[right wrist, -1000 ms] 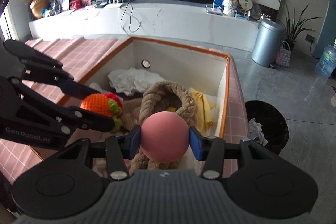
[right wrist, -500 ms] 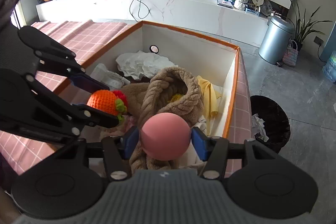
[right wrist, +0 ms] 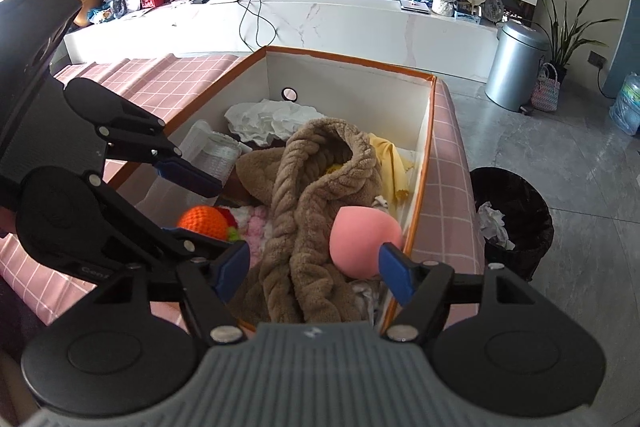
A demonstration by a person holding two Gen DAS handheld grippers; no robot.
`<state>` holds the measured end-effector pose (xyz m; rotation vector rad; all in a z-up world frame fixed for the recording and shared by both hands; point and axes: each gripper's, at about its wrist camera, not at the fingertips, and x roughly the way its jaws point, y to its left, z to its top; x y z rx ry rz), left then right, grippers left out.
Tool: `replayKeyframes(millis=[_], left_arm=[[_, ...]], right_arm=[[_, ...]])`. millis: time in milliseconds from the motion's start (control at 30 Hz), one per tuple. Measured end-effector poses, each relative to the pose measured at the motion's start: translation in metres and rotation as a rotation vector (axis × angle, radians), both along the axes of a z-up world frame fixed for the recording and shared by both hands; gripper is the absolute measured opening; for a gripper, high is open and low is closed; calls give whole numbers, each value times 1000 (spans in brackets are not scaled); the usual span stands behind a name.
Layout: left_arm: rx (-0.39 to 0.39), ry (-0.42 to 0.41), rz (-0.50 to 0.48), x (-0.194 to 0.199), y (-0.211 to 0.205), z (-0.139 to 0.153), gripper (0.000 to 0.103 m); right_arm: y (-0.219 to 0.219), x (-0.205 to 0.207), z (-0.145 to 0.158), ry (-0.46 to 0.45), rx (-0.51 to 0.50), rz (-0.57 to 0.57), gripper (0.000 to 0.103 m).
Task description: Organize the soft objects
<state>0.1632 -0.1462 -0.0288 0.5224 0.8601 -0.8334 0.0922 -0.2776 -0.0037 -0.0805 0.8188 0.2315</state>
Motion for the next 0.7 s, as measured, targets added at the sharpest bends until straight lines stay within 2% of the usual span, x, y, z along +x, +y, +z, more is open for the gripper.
replayKeyframes(millis=[67, 200, 400, 500, 600, 633, 700], left_arm=[[-15, -4, -4, -3, 2, 4, 72], [-52, -34, -3, -13, 11, 20, 72], [-153, -75, 83, -24, 37, 51, 72], [-165, -90, 139, -27, 49, 58, 72], [-193, -93, 196, -29, 63, 61, 72], [-202, -92, 214, -30, 66, 61, 72], [-229, -92, 259, -31, 75, 60, 72]], right_arm=[[0, -2, 3, -8, 5, -6, 74], [0, -8, 14, -32, 12, -18, 76], [13, -14, 29, -65, -45, -3, 76], [21, -9, 26, -44, -98, 21, 66], [26, -1, 18, -9, -163, 50, 63], [26, 2, 15, 2, -182, 62, 57], [26, 9, 9, 17, -218, 84, 55]])
